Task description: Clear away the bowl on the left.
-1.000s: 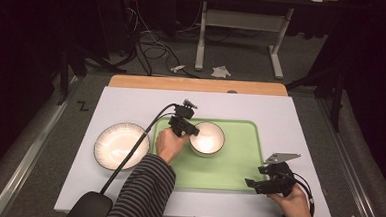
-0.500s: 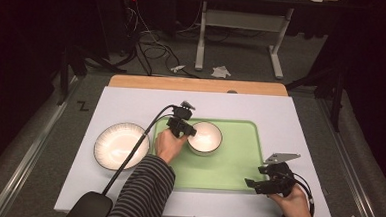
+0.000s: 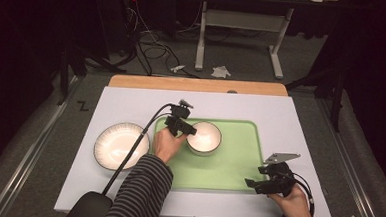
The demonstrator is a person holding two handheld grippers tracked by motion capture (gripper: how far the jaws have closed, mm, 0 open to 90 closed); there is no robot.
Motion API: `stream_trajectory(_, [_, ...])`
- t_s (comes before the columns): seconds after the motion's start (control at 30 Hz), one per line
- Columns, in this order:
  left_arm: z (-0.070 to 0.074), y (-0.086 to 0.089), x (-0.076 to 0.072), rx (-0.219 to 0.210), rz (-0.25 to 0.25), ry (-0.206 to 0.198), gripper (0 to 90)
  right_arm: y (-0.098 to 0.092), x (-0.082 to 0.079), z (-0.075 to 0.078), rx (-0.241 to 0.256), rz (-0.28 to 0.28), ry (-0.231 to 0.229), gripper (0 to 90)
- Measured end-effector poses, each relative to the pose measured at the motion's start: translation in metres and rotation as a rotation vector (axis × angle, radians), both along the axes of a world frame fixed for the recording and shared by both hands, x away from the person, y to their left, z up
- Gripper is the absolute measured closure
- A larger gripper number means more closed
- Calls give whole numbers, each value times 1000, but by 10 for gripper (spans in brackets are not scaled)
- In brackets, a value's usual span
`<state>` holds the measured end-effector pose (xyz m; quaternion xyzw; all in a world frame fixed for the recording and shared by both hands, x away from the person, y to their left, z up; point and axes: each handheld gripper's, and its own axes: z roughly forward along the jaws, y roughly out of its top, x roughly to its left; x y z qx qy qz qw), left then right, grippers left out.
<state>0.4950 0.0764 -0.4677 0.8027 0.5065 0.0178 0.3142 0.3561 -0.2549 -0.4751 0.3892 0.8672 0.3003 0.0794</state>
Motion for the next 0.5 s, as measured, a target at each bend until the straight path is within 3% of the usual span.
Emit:
stream_trajectory(0.13, [5, 5, -4, 0, -5, -20, 580, 0, 0, 0, 1, 0, -8, 297])
stream_trajectory(0.43, [28, 21, -16, 9, -20, -79, 540, 0, 0, 0, -8, 5, 3, 296])
stream_trajectory(0.5, [32, 25, -20, -13, -21, -83, 540, 0, 0, 0, -7, 4, -4, 297])
